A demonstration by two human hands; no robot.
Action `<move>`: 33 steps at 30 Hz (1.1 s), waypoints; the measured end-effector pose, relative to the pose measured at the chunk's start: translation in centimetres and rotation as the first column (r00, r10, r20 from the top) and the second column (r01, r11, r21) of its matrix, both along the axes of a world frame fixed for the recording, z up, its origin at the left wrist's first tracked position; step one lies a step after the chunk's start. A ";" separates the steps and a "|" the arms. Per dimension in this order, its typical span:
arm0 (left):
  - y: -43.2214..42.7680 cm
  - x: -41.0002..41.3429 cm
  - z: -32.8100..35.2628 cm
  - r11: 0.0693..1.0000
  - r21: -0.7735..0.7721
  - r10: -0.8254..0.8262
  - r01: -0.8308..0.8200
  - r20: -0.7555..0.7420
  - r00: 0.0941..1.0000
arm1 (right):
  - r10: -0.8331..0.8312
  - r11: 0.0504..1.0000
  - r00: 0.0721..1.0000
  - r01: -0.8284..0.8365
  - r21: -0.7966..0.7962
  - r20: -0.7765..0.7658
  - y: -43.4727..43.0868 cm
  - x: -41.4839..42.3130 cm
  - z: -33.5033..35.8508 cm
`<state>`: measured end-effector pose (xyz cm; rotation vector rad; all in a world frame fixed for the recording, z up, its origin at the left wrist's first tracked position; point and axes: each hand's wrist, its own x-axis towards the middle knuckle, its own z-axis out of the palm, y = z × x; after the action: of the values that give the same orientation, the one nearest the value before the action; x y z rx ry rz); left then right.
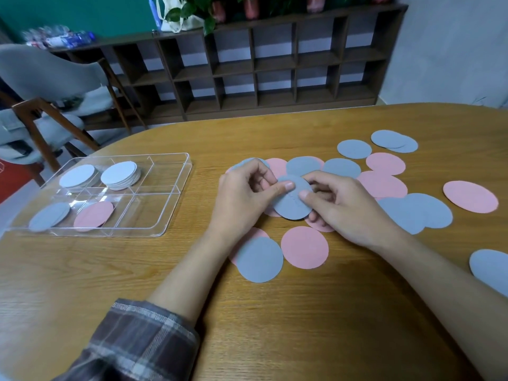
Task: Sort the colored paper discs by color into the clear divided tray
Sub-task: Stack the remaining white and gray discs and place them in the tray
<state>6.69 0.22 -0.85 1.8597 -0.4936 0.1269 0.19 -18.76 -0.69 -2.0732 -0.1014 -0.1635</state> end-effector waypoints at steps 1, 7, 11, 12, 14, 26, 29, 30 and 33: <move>0.2 0.0 0.3 0.998 0.060 -0.001 -0.001 0.030 1.000 | -0.009 0.998 1.000 0.010 -0.058 0.027 -0.1 0.1 -0.2; 3.7 0.6 2.1 0.801 0.455 -0.266 0.390 -0.314 0.912 | -0.069 0.984 0.992 0.085 -0.157 0.107 -0.7 0.6 -0.8; 4.2 0.3 2.5 0.672 0.544 -0.318 0.503 -0.401 0.859 | -0.065 0.984 0.992 0.081 -0.157 0.110 -0.9 0.6 -0.9; 4.2 0.3 2.5 0.655 0.556 -0.328 0.512 -0.401 0.855 | -0.063 0.984 0.992 0.080 -0.159 0.109 -0.9 0.6 -0.9; 4.2 0.4 2.3 0.654 0.553 -0.336 0.517 -0.400 0.853 | -0.064 0.985 0.993 0.079 -0.155 0.104 -0.9 0.6 -0.9; 4.0 0.8 2.2 0.850 0.211 -0.389 0.483 -0.368 0.845 | -0.047 0.992 0.996 0.055 -0.111 0.075 -0.6 0.5 -0.8; 3.6 1.0 2.0 0.920 0.068 -0.349 0.387 -0.310 0.884 | -0.036 0.994 0.997 0.042 -0.098 0.064 -0.6 0.4 -0.5; 3.5 1.1 1.9 0.940 0.025 -0.319 0.340 -0.287 0.903 | -0.033 0.995 0.998 0.039 -0.094 0.057 -0.5 0.3 -0.4; 2.6 1.2 1.1 0.977 -0.030 -0.212 0.211 -0.218 0.952 | -0.037 0.995 0.999 0.038 -0.089 0.017 -0.4 0.2 -0.3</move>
<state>7.87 2.84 0.21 1.7762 -0.5329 -0.2202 0.38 -19.13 -0.95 -2.1640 -0.0807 -0.2012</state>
